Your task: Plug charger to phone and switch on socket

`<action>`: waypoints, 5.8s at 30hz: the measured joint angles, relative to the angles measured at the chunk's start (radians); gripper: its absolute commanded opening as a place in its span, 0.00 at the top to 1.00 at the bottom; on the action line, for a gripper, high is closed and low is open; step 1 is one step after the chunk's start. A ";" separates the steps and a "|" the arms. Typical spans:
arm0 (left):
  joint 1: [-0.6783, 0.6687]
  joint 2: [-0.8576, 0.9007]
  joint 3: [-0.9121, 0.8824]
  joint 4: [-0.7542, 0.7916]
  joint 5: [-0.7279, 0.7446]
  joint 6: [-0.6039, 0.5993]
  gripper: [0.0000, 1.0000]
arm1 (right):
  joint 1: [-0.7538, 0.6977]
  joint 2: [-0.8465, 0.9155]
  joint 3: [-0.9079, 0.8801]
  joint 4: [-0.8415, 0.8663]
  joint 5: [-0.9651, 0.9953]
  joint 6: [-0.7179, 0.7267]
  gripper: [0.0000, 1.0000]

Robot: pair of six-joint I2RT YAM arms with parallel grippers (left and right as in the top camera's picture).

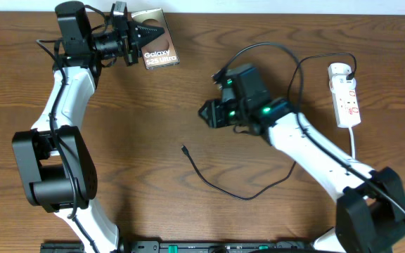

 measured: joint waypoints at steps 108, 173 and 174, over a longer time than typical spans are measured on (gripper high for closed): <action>0.013 0.000 0.000 -0.038 0.004 0.036 0.93 | 0.114 0.365 0.230 -0.274 0.094 -0.054 0.99; -0.150 0.000 0.000 -0.037 -0.179 0.068 0.93 | -0.209 0.012 0.200 -0.100 -0.652 -0.012 0.99; -0.154 0.000 0.000 -0.037 -0.180 0.069 0.93 | -0.208 0.012 0.200 -0.099 -0.649 -0.008 0.99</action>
